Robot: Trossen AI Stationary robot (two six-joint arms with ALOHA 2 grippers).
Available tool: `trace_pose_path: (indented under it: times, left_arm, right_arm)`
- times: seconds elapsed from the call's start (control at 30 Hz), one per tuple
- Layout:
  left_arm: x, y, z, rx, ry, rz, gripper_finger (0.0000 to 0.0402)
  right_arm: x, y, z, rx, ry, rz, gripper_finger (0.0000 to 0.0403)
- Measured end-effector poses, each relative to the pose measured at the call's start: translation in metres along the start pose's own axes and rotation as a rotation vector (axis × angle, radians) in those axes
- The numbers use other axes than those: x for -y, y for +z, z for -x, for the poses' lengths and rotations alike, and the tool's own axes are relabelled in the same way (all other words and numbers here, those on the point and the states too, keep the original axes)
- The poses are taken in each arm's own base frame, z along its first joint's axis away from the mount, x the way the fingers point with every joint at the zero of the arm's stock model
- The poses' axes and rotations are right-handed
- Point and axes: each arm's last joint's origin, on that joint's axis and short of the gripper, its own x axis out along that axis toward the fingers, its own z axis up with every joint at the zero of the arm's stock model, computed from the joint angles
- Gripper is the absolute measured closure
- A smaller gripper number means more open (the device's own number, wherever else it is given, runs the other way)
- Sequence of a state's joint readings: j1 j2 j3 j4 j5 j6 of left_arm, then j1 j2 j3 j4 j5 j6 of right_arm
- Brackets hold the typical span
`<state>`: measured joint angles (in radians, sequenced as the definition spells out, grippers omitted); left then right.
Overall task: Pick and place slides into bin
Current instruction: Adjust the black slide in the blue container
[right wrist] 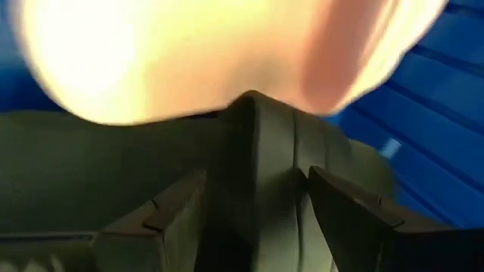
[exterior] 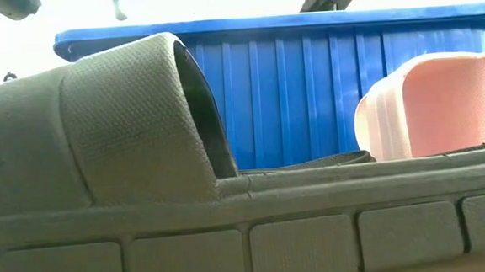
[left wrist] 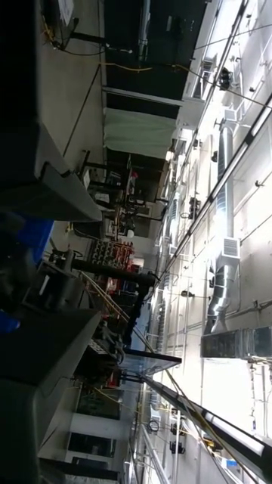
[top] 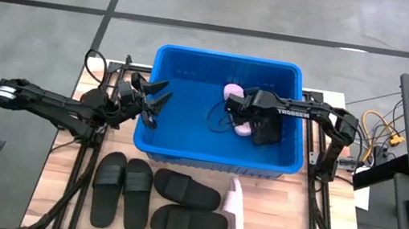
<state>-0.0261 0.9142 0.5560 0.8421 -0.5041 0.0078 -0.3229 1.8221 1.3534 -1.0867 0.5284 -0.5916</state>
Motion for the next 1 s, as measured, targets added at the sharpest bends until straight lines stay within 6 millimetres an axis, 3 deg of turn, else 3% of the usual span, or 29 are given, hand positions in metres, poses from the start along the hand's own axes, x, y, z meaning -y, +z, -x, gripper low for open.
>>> trace_pose_path:
  times: [0.17,0.43,0.67,1.0]
  left_arm:
    - [0.0,0.0,0.0,0.0,0.0,-0.004,0.0217]
    - [0.0,0.0,0.0,0.0,0.001,-0.006,0.0217]
    - [0.0,0.0,0.0,0.0,0.001,-0.007,0.0217]
    - [0.0,0.0,0.0,0.0,0.015,-0.006,0.0217]
  right_arm:
    - [0.001,-0.001,-0.001,-0.017,-0.019,0.0,0.0227]
    - [0.004,-0.003,0.005,0.0,-0.031,-0.003,0.0382]
    - [0.017,-0.016,0.035,0.096,-0.081,-0.099,0.0392]
    - [0.03,-0.065,0.083,0.407,-0.035,-0.263,0.0394]
